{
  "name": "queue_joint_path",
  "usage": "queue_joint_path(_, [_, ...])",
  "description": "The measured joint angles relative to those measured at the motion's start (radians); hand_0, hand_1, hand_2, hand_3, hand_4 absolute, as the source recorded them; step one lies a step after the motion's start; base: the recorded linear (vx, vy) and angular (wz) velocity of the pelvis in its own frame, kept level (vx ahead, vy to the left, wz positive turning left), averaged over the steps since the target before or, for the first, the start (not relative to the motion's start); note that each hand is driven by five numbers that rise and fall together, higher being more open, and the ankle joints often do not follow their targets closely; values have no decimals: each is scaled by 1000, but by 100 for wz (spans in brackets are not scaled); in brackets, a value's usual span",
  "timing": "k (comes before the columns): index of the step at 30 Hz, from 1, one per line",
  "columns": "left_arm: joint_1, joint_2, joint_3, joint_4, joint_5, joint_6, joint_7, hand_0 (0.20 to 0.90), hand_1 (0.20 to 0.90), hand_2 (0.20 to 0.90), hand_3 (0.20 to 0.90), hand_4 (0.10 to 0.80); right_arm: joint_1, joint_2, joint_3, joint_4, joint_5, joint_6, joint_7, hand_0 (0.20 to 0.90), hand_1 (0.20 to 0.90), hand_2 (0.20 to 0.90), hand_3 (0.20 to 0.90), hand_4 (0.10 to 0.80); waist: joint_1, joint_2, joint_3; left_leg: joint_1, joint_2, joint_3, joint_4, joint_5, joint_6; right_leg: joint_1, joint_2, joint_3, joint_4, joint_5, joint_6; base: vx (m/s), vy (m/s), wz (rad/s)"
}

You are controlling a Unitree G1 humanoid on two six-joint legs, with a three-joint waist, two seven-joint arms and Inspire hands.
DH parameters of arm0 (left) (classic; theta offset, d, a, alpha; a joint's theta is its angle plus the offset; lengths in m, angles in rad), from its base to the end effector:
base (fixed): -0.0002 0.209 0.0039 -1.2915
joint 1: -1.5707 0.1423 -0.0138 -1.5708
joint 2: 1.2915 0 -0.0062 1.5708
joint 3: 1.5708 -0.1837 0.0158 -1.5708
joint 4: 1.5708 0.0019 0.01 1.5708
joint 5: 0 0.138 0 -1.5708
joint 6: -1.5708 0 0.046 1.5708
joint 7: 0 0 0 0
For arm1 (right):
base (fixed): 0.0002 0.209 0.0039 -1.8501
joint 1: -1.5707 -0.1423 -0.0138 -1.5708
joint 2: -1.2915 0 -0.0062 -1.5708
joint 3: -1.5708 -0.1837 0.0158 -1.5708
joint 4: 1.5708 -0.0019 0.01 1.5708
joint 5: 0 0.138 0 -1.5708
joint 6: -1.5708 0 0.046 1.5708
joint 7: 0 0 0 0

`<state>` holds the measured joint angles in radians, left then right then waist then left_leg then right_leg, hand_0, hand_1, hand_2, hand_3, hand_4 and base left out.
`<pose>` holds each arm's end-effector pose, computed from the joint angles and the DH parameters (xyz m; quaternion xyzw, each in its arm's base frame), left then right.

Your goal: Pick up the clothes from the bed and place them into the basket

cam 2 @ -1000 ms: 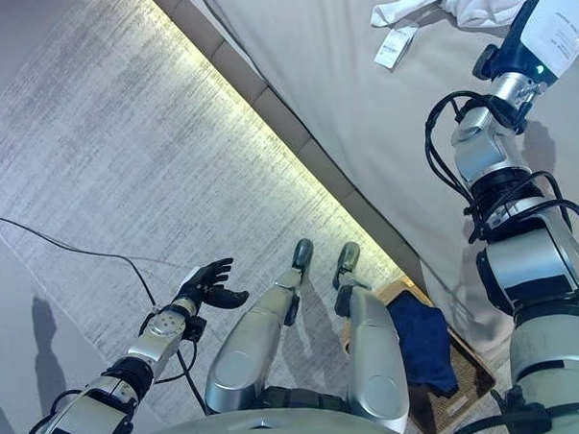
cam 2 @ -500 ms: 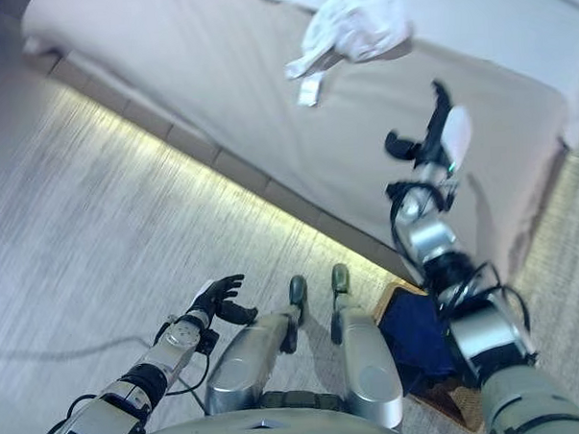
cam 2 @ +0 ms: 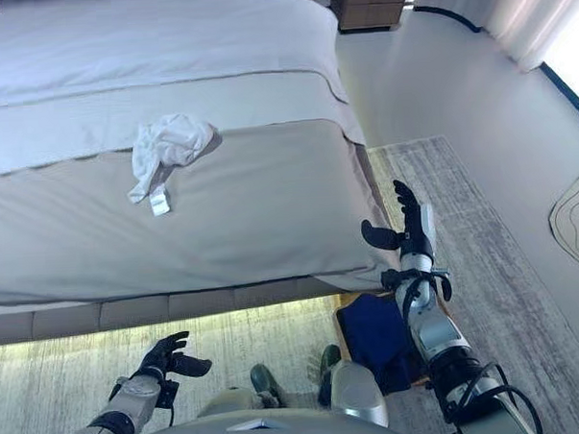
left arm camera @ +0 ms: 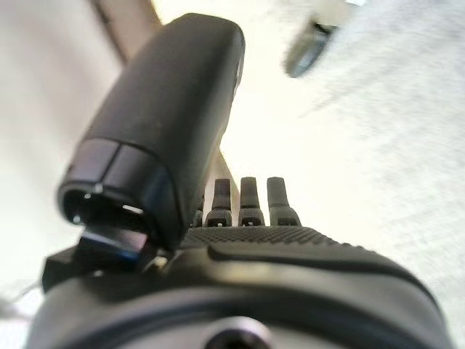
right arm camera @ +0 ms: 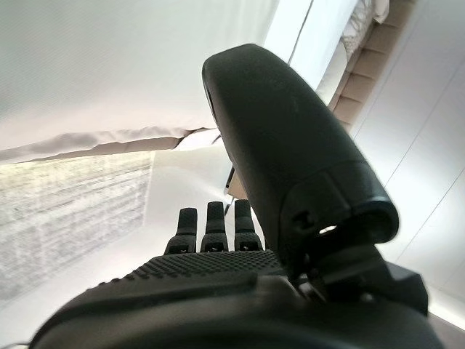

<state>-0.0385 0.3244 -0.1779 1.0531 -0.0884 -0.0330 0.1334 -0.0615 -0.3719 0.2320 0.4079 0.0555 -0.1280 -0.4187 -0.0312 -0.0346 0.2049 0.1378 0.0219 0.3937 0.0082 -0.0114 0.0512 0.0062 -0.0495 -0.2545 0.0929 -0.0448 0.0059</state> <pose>0.1160 0.2414 -0.0938 0.1796 0.4639 0.0808 0.8637 0.1989 -0.2007 -0.0088 -0.1982 0.0896 -0.1215 0.9685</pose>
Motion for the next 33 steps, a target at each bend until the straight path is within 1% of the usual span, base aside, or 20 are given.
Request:
queue_joint_path(1, [7, -7, 0, -19, 0, -1, 5, 900, 900, 900, 900, 800, 33, -5, -1, 0, -2, -5, 14, 900, 900, 900, 900, 800, -11, 20, -21, -6, 11, -31, 12, -13, -24, 2, 13, 4, -4, -1, 0, 102, -154, -17])
queue_joint_path(5, [-6, 2, 39, -82, 1, -20, 60, 900, 900, 900, 900, 800, 85, -19, -1, 1, -6, -7, 41, 900, 900, 900, 900, 800, -45, 44, -33, -33, 29, -46, 58, -19, -35, -7, 25, 8, 1, -5, -3, 64, -105, -7])
queue_joint_path(7, [-30, 28, 46, -100, 8, -33, 79, 900, 900, 900, 900, 800, 101, -28, 0, 1, -6, -7, 52, 900, 900, 900, 900, 800, -55, 44, -33, -63, 35, -62, 110, -16, -42, -35, 20, 21, 41, -27, -35, 58, -49, -13])
queue_joint_path(8, [-43, 45, 48, -100, 9, -38, 81, 900, 900, 900, 900, 800, 102, -35, 1, 5, -6, -7, 59, 900, 900, 900, 900, 800, -61, 46, -32, -77, 40, -80, 138, -6, -57, -49, 16, 34, 60, -35, -46, 104, -61, -26])
queue_joint_path(10, [-60, 101, 69, -100, 9, -41, 84, 900, 900, 900, 900, 800, 101, -42, 0, 22, -6, -7, 79, 900, 900, 900, 900, 800, -83, 39, -31, -112, 25, -111, 200, 42, -129, -61, -11, 52, 71, -35, -47, 111, -54, -25])
queue_joint_path(12, [-66, 153, 84, -100, 8, -57, 88, 900, 900, 900, 900, 800, 103, -47, 0, 34, -7, -7, 88, 900, 900, 900, 900, 800, -96, 40, -29, -154, 15, -149, 275, 51, -143, -72, -26, 69, 69, -35, -46, 109, 10, -26])
queue_joint_path(15, [-86, 236, 116, -100, 0, -59, 90, 900, 900, 900, 900, 800, 125, -48, 6, 60, -6, -6, 100, 900, 900, 900, 900, 800, -100, 40, -28, -204, 14, -213, 380, 49, -135, -72, -28, 98, 68, -35, -46, 164, 137, -27])
queue_joint_path(16, [-88, 255, 121, -100, -1, -58, 89, 900, 900, 900, 900, 800, 128, -50, 11, 62, -7, -5, 100, 900, 900, 900, 900, 800, -101, 42, -29, -205, 12, -221, 377, 36, -119, -75, -29, 115, 59, -36, -46, 214, 272, -30])
queue_joint_path(19, [-103, 271, 136, -98, -9, -57, 78, 900, 900, 900, 900, 800, 131, -55, 13, 64, -8, -1, 100, 900, 900, 900, 900, 800, -107, 60, -24, -173, 1, -276, 226, 9, -82, -81, -25, 143, 28, -34, -44, 214, 245, -26])
queue_joint_path(23, [-125, 271, 137, -98, -43, -57, 70, 900, 900, 900, 900, 800, 133, -81, 20, 81, -40, 0, 120, 900, 900, 900, 900, 800, -82, 68, -8, -162, 21, -382, 67, 7, -84, -87, -30, 230, -11, -34, -45, 427, 402, -31])
queue_joint_path(24, [-124, 270, 137, -98, -54, -56, 72, 900, 900, 900, 900, 800, 129, -88, 18, 85, -42, 0, 124, 900, 900, 900, 900, 800, -73, 67, -1, -172, 31, -391, 54, 8, -85, -76, -41, 258, -59, -35, -45, 395, 419, -57])
queue_joint_path(25, [-120, 260, 139, -99, -62, -55, 73, 900, 900, 900, 900, 800, 124, -102, 17, 87, -45, 0, 126, 900, 900, 900, 900, 800, -55, 92, 10, -171, 53, -406, 13, -4, -69, -63, -21, 274, -80, -21, -36, 351, 421, -80])
queue_joint_path(26, [-112, 245, 148, -119, -68, -53, 75, 900, 900, 900, 900, 800, 122, -148, 16, 77, -48, -12, 137, 900, 900, 900, 900, 800, -37, 178, 25, -154, 146, -435, -36, -50, -63, -112, 38, 261, 58, -28, -43, 366, 546, -59])
queue_joint_path(27, [-108, 265, 170, -141, -68, -56, 77, 900, 900, 900, 900, 800, 123, -143, 15, 92, -51, -15, 142, 900, 900, 900, 900, 800, -39, 150, 34, -144, 146, -418, -32, 8, -155, -120, 2, 278, 175, -76, -17, 343, 578, -42])
queue_joint_path(28, [-115, 245, 194, -140, -70, -55, 98, 900, 900, 900, 900, 800, 106, -134, 16, 140, -51, -10, 150, 900, 900, 900, 900, 800, -31, 130, 59, -142, 121, -416, 11, 41, -160, -122, -29, 303, 207, -117, 25, 366, 660, -22])
queue_joint_path(29, [-109, 240, 194, -142, -70, -54, 97, 900, 900, 900, 900, 800, 114, -131, 16, 149, -53, -5, 157, 900, 900, 900, 900, 800, -19, 110, 54, -166, 87, -394, 62, 31, -145, -131, -57, 334, 190, -128, 27, 314, 600, -43])
queue_joint_path(30, [-99, 240, 194, -142, -71, -48, 96, 900, 900, 900, 900, 800, 110, -136, 17, 147, -63, -5, 161, 900, 900, 900, 900, 800, -10, 114, 51, -194, 71, -378, 102, 10, -118, -138, -79, 332, 158, -125, 31, 281, 553, -64])
queue_joint_path(31, [-95, 236, 200, -142, -78, -36, 98, 900, 900, 900, 900, 800, 97, -145, 8, 144, -79, -5, 161, 900, 900, 900, 900, 800, 4, 144, 56, -221, 80, -340, 107, 23, -68, -166, -91, 305, 221, -120, 35, 281, 627, -51])
queue_joint_path(32, [-95, 237, 218, -150, -91, -34, 102, 900, 900, 900, 900, 800, 101, -134, 11, 141, -81, 4, 164, 900, 900, 900, 900, 800, 6, 128, 58, -223, 48, -318, 105, 25, -29, -203, -136, 295, 398, -156, 79, 256, 618, -25])
queue_joint_path(33, [-96, 238, 214, -159, -95, -30, 103, 900, 900, 900, 900, 800, 124, -128, 12, 134, -81, 4, 165, 900, 900, 900, 900, 800, 7, 107, 50, -210, 19, -310, 89, 34, -7, -185, -184, 273, 480, -163, 88, 270, 650, -3])
